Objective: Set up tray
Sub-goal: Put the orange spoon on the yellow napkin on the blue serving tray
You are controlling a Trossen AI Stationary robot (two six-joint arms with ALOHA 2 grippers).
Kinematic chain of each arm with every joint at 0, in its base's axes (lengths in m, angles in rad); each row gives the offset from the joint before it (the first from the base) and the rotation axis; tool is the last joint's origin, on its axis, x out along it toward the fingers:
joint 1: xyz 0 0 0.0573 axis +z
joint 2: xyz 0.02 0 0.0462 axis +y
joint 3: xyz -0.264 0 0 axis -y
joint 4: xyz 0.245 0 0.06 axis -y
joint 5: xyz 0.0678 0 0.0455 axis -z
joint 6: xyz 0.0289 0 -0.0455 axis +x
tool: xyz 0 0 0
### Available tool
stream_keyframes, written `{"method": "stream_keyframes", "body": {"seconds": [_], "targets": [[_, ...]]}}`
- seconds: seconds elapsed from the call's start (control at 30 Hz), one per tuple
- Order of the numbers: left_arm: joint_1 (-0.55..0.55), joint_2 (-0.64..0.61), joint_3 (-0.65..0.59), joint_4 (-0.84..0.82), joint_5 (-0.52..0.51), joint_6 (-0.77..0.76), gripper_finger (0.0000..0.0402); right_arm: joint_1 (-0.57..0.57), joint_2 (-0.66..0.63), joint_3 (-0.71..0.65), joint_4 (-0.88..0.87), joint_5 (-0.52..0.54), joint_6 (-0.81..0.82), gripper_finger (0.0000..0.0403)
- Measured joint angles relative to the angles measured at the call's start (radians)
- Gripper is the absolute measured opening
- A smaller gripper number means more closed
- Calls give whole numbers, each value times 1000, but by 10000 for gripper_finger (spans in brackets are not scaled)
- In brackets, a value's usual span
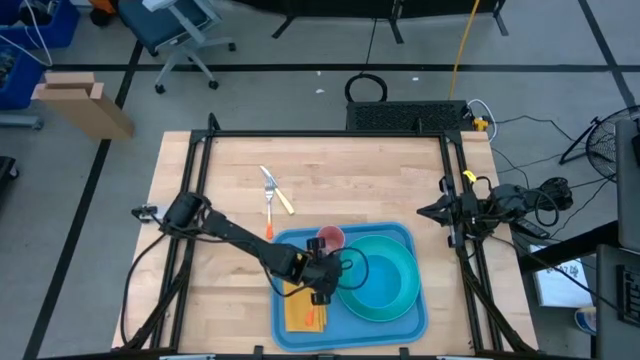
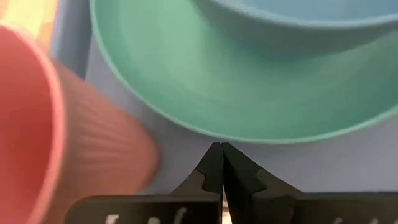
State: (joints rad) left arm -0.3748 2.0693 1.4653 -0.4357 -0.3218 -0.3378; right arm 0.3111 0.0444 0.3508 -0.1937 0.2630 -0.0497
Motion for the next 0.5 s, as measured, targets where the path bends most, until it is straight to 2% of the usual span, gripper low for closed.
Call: {"method": "stream_keyframes", "body": {"seconds": [0.5], "targets": [[16,0,0,-104,-17,-9,0,0,0,0,2,1,-18,0]]}}
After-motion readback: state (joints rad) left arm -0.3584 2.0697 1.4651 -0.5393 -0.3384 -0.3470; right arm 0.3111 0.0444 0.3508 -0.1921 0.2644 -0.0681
